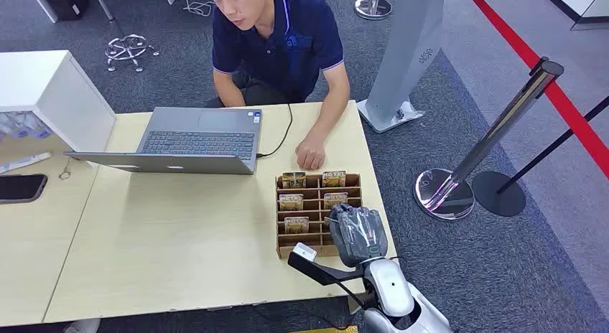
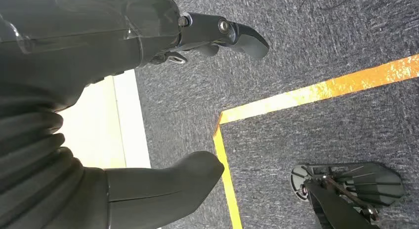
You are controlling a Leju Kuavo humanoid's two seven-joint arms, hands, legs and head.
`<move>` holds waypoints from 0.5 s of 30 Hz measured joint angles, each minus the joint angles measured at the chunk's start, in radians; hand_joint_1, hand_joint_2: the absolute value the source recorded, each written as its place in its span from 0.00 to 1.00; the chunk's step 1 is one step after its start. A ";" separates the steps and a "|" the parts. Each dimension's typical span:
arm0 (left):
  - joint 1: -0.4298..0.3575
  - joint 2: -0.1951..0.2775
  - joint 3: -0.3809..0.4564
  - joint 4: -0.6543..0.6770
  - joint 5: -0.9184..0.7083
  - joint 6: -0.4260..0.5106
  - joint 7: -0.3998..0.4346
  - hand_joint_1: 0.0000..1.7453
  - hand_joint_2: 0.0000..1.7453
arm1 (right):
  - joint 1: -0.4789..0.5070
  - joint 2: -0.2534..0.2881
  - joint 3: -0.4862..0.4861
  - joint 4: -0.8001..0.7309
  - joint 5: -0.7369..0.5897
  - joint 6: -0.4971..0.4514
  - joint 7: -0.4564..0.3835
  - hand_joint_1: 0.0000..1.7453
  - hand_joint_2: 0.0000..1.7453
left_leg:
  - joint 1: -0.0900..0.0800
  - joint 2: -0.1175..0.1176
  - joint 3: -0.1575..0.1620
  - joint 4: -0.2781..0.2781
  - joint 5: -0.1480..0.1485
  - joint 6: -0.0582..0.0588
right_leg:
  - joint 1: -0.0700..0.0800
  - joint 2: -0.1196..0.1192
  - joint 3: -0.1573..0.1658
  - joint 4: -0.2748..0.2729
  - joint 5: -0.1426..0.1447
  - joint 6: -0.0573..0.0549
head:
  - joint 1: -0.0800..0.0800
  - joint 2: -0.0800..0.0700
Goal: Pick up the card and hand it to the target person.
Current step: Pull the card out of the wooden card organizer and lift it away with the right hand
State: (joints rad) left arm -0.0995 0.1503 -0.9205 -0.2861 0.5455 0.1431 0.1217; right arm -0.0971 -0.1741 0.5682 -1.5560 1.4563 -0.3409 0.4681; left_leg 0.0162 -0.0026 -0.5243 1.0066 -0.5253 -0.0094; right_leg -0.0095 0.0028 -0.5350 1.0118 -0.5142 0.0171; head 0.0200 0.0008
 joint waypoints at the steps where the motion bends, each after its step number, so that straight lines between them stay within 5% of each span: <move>1: 0.000 0.000 0.000 0.000 0.000 -0.001 0.000 0.00 1.00 | 0.001 -0.001 0.000 -0.006 0.005 -0.012 -0.004 1.00 1.00 | 0.000 0.000 0.000 0.000 0.000 0.000 | 0.000 0.000 0.000 0.000 0.000 0.000 | 0.000 0.000; 8: 0.000 0.000 0.000 0.000 -0.005 -0.009 0.000 0.00 1.00 | 0.001 -0.029 -0.013 -0.152 0.072 -0.062 -0.032 1.00 1.00 | 0.000 0.000 0.000 0.000 0.000 0.000 | 0.000 0.000 0.000 0.000 0.000 0.000 | 0.000 0.000; 15: 0.000 0.001 -0.003 0.000 -0.024 -0.022 0.000 0.00 1.00 | -0.084 -0.082 -0.017 -0.335 0.067 0.047 -0.056 1.00 1.00 | 0.000 0.000 0.000 0.000 0.000 0.000 | 0.000 0.000 0.000 0.000 0.000 0.000 | 0.000 0.000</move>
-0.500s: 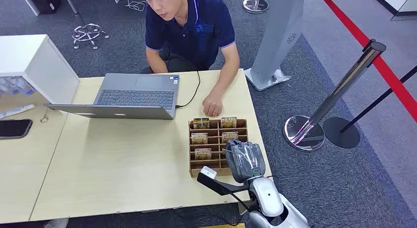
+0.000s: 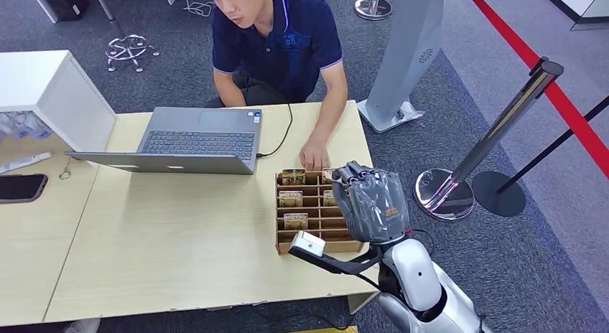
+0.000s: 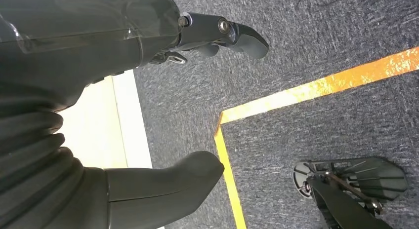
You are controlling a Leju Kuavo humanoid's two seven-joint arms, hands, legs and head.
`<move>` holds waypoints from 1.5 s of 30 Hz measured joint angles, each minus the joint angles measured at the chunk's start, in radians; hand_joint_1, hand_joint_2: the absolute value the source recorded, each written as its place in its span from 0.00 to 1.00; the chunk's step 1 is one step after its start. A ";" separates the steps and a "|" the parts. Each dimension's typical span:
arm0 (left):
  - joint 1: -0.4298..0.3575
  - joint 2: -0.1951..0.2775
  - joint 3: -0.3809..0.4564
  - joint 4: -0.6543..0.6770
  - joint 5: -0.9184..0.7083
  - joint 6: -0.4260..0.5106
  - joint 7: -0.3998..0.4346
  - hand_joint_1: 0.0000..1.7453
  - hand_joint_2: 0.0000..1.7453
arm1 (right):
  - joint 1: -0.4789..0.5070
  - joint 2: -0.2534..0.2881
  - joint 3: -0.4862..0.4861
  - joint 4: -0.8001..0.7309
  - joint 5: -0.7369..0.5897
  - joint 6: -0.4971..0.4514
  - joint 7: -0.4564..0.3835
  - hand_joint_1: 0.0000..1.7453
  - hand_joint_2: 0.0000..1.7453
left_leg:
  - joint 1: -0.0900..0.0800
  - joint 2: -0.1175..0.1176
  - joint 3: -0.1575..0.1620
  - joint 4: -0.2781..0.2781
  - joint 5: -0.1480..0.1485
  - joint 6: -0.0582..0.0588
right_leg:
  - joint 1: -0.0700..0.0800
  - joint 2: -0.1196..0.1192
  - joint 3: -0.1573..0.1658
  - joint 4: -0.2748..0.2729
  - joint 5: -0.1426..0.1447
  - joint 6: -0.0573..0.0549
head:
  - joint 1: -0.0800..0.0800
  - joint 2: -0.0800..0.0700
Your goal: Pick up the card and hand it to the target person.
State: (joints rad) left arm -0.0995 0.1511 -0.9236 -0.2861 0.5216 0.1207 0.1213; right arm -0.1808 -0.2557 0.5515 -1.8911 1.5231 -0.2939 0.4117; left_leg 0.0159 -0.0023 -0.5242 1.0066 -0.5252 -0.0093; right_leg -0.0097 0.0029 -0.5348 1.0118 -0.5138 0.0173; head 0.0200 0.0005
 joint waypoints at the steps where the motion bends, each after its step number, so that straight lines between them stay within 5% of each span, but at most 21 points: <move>1: 0.000 0.001 -0.001 0.000 -0.005 -0.002 -0.001 0.00 1.00 | -0.018 -0.005 0.001 -0.006 -0.014 0.013 -0.006 1.00 1.00 | 0.000 0.000 0.000 0.000 0.000 0.000 | 0.000 0.000 0.000 0.000 0.000 0.000 | 0.000 0.000; 16: -0.007 0.005 -0.032 -0.003 -0.060 -0.016 -0.025 0.00 1.00 | -0.289 -0.016 0.032 0.240 -0.146 0.072 -0.080 1.00 1.00 | 0.000 -0.002 -0.001 0.000 0.000 0.000 | 0.000 -0.001 0.000 0.000 0.000 0.000 | 0.000 0.000; 34: -0.008 0.005 -0.062 -0.006 -0.075 -0.018 -0.029 0.00 1.00 | -0.354 0.005 0.099 0.457 -0.137 0.102 -0.086 1.00 1.00 | 0.000 -0.002 -0.001 0.000 0.000 0.000 | 0.000 -0.001 0.000 0.000 0.000 0.000 | 0.000 0.000; 35: -0.008 0.005 -0.064 -0.006 -0.075 -0.018 -0.029 0.00 1.00 | -0.354 0.005 0.102 0.461 -0.133 0.102 -0.087 0.95 1.00 | 0.000 -0.002 -0.001 0.000 0.000 0.000 | 0.000 -0.001 0.000 0.000 0.000 0.000 | 0.000 0.000; 39: -0.008 0.005 -0.070 -0.006 -0.074 -0.018 -0.029 0.00 1.00 | -0.353 0.008 0.113 0.478 -0.118 0.102 -0.081 0.00 1.00 | 0.000 -0.002 -0.001 0.000 0.000 0.000 | 0.000 -0.001 0.000 0.000 0.000 0.000 | 0.000 0.000; 45: -0.008 0.005 -0.070 -0.006 -0.055 -0.015 -0.027 0.00 1.00 | -0.320 0.019 0.121 0.488 -0.142 0.060 -0.061 0.00 1.00 | 0.000 -0.002 -0.001 0.000 0.000 0.000 | 0.000 -0.001 0.000 0.000 0.000 0.000 | 0.000 0.000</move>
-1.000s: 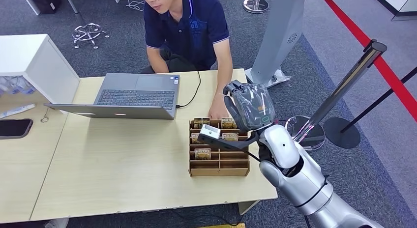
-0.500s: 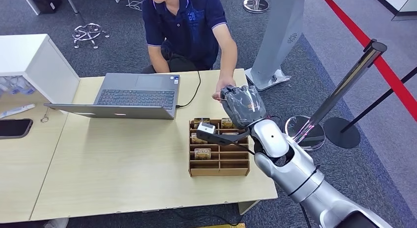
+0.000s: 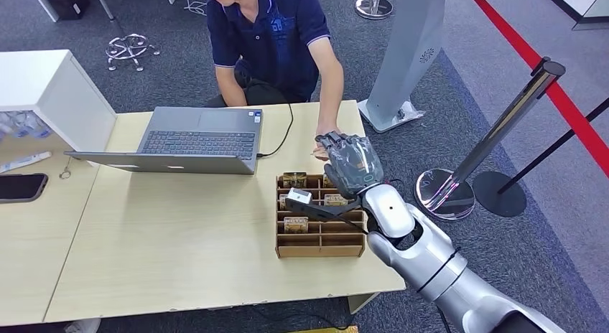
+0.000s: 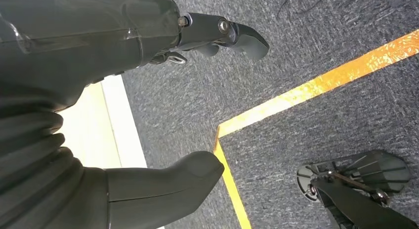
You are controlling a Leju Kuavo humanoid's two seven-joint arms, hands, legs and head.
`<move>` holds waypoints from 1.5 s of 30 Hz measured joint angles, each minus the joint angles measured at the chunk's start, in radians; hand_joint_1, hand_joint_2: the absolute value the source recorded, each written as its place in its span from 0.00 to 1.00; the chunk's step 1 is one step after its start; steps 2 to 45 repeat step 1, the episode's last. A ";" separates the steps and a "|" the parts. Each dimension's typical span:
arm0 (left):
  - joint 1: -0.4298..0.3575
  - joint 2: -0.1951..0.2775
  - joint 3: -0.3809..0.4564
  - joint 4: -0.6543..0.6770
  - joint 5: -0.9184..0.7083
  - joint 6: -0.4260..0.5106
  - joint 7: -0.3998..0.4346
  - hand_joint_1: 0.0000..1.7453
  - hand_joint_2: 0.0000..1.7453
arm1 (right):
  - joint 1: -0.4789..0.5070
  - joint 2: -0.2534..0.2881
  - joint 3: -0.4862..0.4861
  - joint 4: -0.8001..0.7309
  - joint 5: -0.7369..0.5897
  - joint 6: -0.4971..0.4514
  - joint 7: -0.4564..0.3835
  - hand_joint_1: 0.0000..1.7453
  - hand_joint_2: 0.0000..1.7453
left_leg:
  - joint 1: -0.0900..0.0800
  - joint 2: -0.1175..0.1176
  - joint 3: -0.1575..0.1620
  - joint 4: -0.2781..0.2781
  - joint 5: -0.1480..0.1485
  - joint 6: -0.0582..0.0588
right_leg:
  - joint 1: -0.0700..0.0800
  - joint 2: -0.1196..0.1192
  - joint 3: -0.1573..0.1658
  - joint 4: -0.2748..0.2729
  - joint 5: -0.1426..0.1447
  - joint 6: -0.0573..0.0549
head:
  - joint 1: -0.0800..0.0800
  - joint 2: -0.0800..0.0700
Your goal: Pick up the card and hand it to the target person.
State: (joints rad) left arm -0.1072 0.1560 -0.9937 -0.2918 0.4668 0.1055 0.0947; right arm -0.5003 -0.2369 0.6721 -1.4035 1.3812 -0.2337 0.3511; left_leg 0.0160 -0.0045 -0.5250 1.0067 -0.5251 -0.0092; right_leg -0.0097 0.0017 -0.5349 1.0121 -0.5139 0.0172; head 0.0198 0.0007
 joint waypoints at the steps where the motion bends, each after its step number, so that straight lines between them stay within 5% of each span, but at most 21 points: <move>1: 0.000 0.000 0.000 0.000 0.003 0.000 0.001 0.00 1.00 | 0.007 0.002 0.000 -0.001 -0.005 -0.008 0.000 0.00 1.00 | 0.000 0.000 0.000 0.000 0.000 0.000 | 0.000 0.000 0.000 0.000 0.000 0.000 | 0.000 0.000; 45: 0.000 0.000 0.000 0.000 0.003 0.000 0.001 0.00 1.00 | 0.007 0.002 0.000 -0.001 -0.005 -0.008 0.000 0.00 1.00 | 0.000 0.000 0.000 0.000 0.000 0.000 | 0.000 0.000 0.000 0.000 0.000 0.000 | 0.000 0.000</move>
